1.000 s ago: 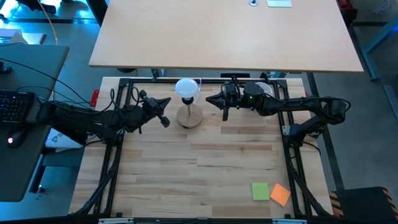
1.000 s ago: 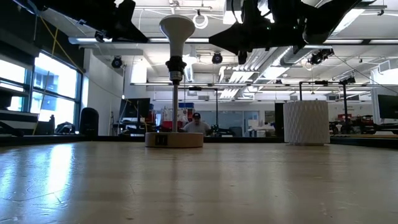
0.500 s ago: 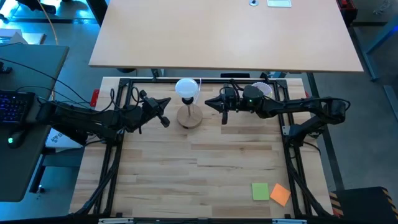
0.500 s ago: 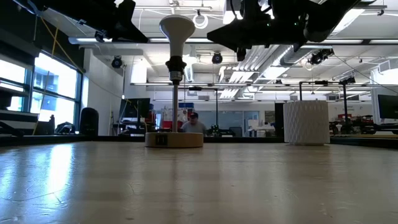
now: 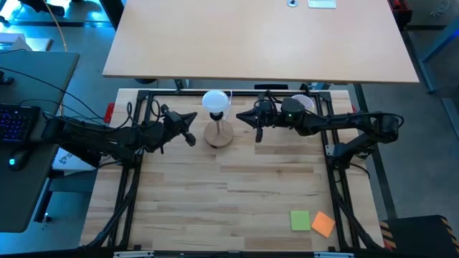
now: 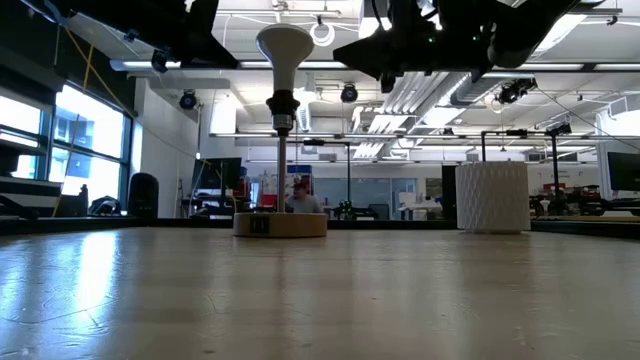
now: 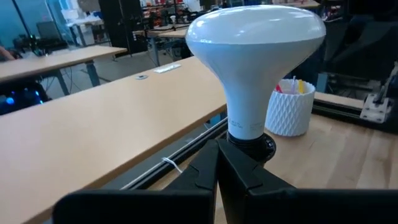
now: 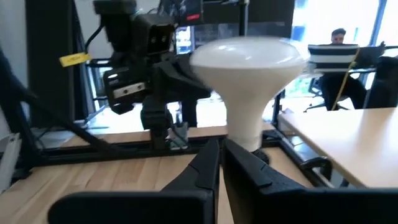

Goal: Screw lightbulb
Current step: Insert the lightbulb into the brown lamp

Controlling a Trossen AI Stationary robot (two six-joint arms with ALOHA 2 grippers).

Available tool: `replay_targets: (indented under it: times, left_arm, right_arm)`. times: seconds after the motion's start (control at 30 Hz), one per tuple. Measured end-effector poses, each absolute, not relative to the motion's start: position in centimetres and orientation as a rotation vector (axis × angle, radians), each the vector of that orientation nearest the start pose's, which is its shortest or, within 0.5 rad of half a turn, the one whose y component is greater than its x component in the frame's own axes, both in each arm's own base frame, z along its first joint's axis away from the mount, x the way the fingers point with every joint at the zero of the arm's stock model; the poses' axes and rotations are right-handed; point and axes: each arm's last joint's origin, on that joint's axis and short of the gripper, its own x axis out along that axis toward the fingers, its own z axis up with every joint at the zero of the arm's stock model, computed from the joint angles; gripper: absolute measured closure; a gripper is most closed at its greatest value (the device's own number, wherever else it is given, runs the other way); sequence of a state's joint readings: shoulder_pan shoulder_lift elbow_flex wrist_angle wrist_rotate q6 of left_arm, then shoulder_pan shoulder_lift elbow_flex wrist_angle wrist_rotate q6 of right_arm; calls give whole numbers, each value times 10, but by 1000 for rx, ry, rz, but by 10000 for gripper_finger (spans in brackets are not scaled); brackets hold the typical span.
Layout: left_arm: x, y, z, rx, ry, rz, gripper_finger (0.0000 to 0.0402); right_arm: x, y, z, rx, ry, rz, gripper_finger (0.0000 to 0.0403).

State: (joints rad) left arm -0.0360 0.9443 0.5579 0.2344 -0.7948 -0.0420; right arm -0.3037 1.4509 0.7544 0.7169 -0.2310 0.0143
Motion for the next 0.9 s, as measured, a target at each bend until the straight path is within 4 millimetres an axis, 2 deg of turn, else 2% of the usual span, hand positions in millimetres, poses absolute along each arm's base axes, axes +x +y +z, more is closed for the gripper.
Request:
replay_targets:
  times: [0.17, 0.23, 0.37, 0.5, 0.63, 0.77, 0.9]
  left_arm:
    - [203, 15, 268, 8, 112, 761, 401]
    - [205, 16, 270, 8, 100, 712, 401]
    - [214, 20, 269, 20, 67, 593, 401]
    - [227, 25, 266, 31, 12, 595, 401]
    - [225, 11, 280, 65, -112, 578, 401]
    - [217, -4, 293, 98, -173, 588, 401]
    - [217, 4, 294, 126, -176, 674, 401]
  right_arm:
    - [296, -96, 259, 0, -50, -106, 386]
    - [294, -101, 261, -16, -62, -123, 386]
    - [292, -117, 267, 0, -79, -224, 386]
    - [298, -133, 275, 19, -86, -265, 386]
    - [308, -134, 286, 13, -104, -245, 386]
    - [319, -130, 288, -2, -74, -222, 386]
    - [333, -123, 293, -5, -83, -190, 387]
